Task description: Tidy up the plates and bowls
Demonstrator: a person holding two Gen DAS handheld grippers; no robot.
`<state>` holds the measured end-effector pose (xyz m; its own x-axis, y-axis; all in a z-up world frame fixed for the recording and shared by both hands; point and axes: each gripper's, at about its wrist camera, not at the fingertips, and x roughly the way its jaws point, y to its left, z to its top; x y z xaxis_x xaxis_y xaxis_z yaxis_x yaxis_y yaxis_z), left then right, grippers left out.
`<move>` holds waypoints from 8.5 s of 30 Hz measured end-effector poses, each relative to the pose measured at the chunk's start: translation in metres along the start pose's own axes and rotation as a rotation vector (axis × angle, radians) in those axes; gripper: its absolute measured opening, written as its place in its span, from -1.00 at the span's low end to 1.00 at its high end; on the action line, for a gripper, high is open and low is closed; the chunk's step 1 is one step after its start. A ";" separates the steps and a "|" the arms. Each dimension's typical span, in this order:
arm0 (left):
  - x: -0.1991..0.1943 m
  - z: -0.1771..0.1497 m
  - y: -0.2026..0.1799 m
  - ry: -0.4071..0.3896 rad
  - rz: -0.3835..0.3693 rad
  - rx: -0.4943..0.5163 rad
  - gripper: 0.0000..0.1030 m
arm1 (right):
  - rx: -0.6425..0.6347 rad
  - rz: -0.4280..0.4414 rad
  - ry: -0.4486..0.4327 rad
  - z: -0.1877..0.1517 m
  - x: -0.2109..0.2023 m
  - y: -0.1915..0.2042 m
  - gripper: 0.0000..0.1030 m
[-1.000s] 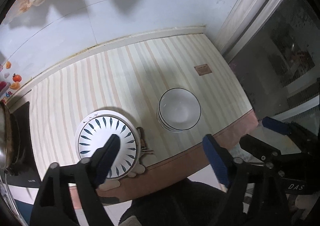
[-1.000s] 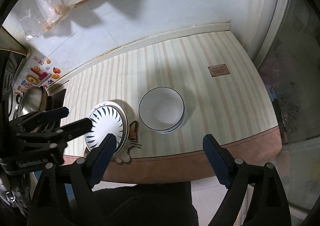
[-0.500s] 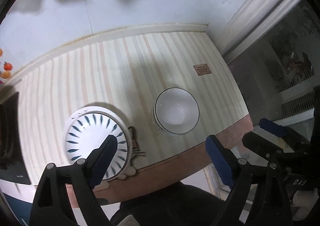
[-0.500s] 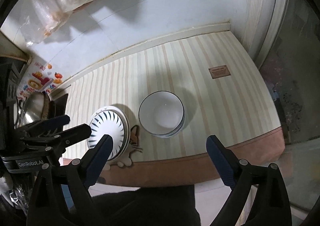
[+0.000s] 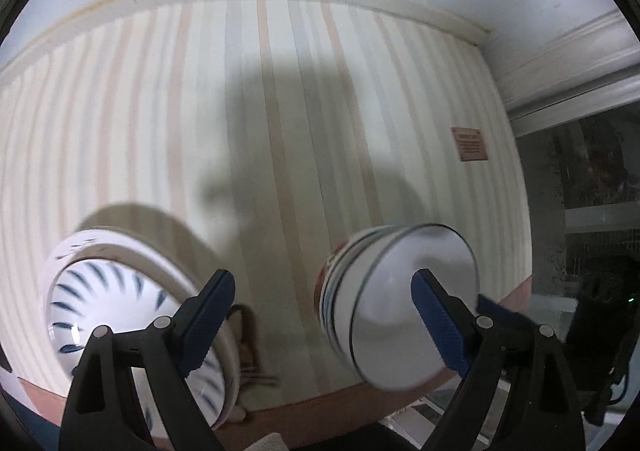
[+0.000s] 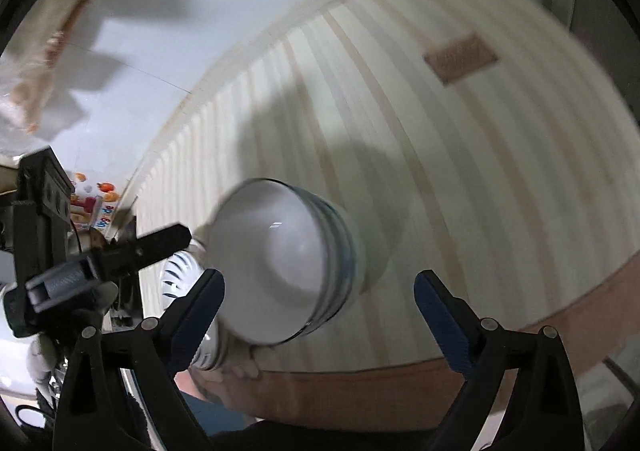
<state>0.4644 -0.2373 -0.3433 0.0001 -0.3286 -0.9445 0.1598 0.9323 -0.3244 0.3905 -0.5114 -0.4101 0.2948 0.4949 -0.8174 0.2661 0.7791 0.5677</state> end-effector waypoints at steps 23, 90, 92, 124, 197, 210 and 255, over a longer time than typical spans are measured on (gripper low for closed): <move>0.057 0.001 -0.010 0.142 -0.107 0.016 -0.03 | 0.009 0.132 0.156 0.015 0.096 -0.013 0.29; -0.051 -0.071 0.201 -0.058 -0.035 -0.441 -0.03 | -0.448 0.161 0.485 -0.035 0.222 0.236 0.29; -0.051 -0.070 0.200 -0.058 -0.036 -0.444 -0.03 | -0.448 0.162 0.484 -0.035 0.223 0.239 0.29; -0.189 -0.156 0.149 -0.395 0.333 -0.197 0.79 | -0.595 -0.111 0.023 -0.100 0.062 0.305 0.82; -0.358 -0.485 0.074 -0.817 0.402 -0.114 0.99 | -0.639 -0.211 -0.574 -0.448 -0.244 0.326 1.00; -0.359 -0.483 0.078 -0.816 0.394 -0.096 0.99 | -0.632 -0.230 -0.583 -0.447 -0.244 0.328 1.00; -0.358 -0.468 0.083 -0.808 0.379 -0.090 0.99 | -0.640 -0.246 -0.585 -0.435 -0.238 0.326 1.00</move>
<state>0.0157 0.0283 -0.0566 0.7372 0.0294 -0.6750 -0.0704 0.9970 -0.0335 0.0080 -0.2075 -0.0734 0.7633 0.1471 -0.6291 -0.1269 0.9889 0.0772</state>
